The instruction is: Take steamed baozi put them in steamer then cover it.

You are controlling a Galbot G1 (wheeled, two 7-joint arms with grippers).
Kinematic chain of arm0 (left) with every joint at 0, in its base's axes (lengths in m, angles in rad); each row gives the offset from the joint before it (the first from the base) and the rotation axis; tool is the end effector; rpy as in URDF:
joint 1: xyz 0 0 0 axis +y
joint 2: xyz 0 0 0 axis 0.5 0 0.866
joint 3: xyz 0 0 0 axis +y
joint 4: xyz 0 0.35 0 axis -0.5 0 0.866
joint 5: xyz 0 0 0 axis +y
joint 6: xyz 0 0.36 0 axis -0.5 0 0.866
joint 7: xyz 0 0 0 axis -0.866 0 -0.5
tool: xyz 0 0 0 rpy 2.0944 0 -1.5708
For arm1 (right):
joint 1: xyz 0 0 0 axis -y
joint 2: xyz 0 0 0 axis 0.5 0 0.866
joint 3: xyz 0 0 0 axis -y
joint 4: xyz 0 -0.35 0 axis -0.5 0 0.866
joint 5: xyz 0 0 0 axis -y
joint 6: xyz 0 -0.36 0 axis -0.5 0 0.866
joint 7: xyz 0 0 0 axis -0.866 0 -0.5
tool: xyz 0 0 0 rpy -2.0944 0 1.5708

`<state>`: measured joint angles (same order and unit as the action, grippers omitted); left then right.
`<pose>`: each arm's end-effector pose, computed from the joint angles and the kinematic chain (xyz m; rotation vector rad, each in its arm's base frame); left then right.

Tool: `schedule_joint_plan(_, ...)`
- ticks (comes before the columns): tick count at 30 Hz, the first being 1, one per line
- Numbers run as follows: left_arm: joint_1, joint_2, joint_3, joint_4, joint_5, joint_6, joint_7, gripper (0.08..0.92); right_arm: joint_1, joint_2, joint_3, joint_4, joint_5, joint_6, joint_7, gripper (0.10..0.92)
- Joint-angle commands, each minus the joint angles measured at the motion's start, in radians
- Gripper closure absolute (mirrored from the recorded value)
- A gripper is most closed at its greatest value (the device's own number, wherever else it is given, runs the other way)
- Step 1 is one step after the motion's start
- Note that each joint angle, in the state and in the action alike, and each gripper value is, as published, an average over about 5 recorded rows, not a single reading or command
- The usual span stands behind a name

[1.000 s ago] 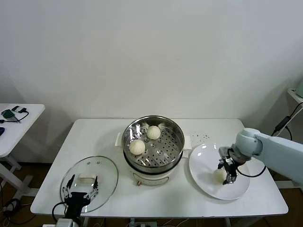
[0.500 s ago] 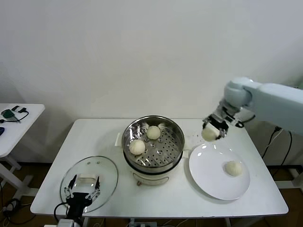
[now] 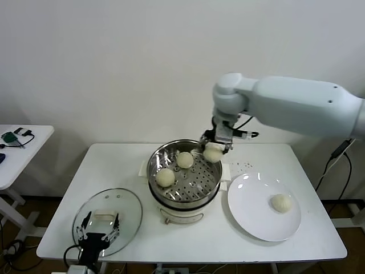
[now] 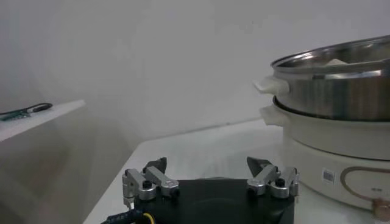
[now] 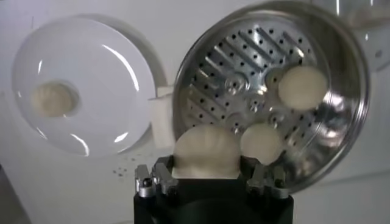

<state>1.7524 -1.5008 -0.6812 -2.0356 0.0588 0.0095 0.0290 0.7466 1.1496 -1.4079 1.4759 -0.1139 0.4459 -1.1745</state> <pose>0.1223 0.0636 -0.3466 0.0847 -2.8767 -0.2903 0.5035 0.1490 -0.0155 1.9743 -0.0763 2.4088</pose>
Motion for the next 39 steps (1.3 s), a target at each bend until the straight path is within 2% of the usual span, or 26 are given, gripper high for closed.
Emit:
schedule_joint_plan(1, 0.002, -0.002, -0.003, 0.007, -0.008, -0.004, -0.001, 0.177, -0.125, 0.138, 0.022, 0.021, -0.073, 0.045, -0.007, 0.321)
schedule_joint_plan(18, -0.013, -0.010, -0.001, 0.035, -0.012, -0.008, -0.002, 0.177, -0.205, 0.157, 0.010, 0.011, -0.090, 0.037, 0.009, 0.319)
schedule_joint_plan(24, -0.009, -0.014, -0.006, 0.037, -0.012, -0.013, -0.003, 0.177, -0.191, 0.151, 0.015, 0.005, -0.089, 0.013, 0.027, 0.227)
schedule_joint_plan(27, -0.006, -0.017, -0.007, 0.034, -0.011, -0.013, -0.003, 0.177, -0.172, 0.143, 0.021, 0.007, -0.074, 0.012, 0.025, 0.206)
schedule_joint_plan(35, 0.000, -0.017, -0.008, 0.029, -0.009, -0.014, -0.004, 0.177, -0.058, 0.050, 0.049, -0.042, -0.026, 0.009, 0.034, 0.202)
schedule_joint_plan(39, 0.003, -0.013, -0.009, 0.023, -0.008, -0.015, -0.004, 0.177, 0.032, -0.060, 0.015, -0.067, 0.074, -0.092, 0.072, 0.203)
